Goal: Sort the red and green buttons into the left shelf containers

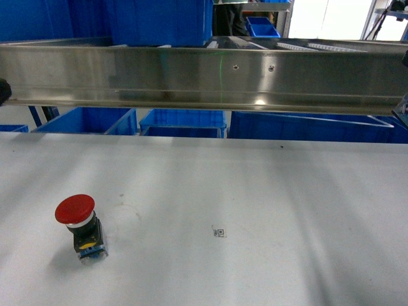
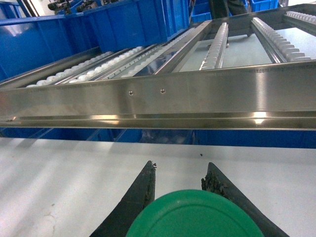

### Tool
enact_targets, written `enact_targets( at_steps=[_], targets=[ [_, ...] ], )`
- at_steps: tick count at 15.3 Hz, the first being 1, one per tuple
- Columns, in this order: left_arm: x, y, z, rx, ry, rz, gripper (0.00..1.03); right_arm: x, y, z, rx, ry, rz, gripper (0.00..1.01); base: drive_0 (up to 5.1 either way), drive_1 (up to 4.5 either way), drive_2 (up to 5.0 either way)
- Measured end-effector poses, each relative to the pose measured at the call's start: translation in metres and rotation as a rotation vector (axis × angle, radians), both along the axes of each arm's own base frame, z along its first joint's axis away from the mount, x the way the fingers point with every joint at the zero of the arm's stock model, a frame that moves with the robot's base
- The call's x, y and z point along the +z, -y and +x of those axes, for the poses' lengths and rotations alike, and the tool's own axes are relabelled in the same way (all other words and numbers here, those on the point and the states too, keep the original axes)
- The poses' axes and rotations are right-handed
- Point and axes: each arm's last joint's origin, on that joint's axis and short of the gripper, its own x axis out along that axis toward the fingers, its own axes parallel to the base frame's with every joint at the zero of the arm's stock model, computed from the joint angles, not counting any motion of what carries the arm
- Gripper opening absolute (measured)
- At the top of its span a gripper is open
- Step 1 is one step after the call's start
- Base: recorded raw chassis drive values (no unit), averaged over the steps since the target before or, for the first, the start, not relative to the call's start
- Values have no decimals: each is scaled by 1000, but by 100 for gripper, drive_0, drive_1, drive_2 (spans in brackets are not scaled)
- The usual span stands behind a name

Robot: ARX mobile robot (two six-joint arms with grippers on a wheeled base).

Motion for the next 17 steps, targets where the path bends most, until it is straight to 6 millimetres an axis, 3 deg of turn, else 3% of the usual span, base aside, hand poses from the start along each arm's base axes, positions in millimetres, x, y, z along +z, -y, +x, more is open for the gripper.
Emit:
enact_targets(
  at_steps=[3, 8, 10, 12, 17],
  targets=[
    [-12, 16, 9, -34, -58, 40, 98, 0, 0, 0, 0, -2, 0, 27, 0, 0, 0],
    [-20, 23, 14, -36, -59, 70, 98, 0, 0, 0, 0, -2, 0, 27, 0, 0, 0],
    [-34, 33, 20, -55, -86, 115, 98, 0, 0, 0, 0, -2, 0, 27, 0, 0, 0],
    [-61, 54, 24, -131, -148, 157, 98, 0, 0, 0, 0, -2, 0, 27, 0, 0, 0],
    [-95, 45, 22, -114, -228, 154, 98, 0, 0, 0, 0, -2, 0, 27, 0, 0, 0]
  ],
)
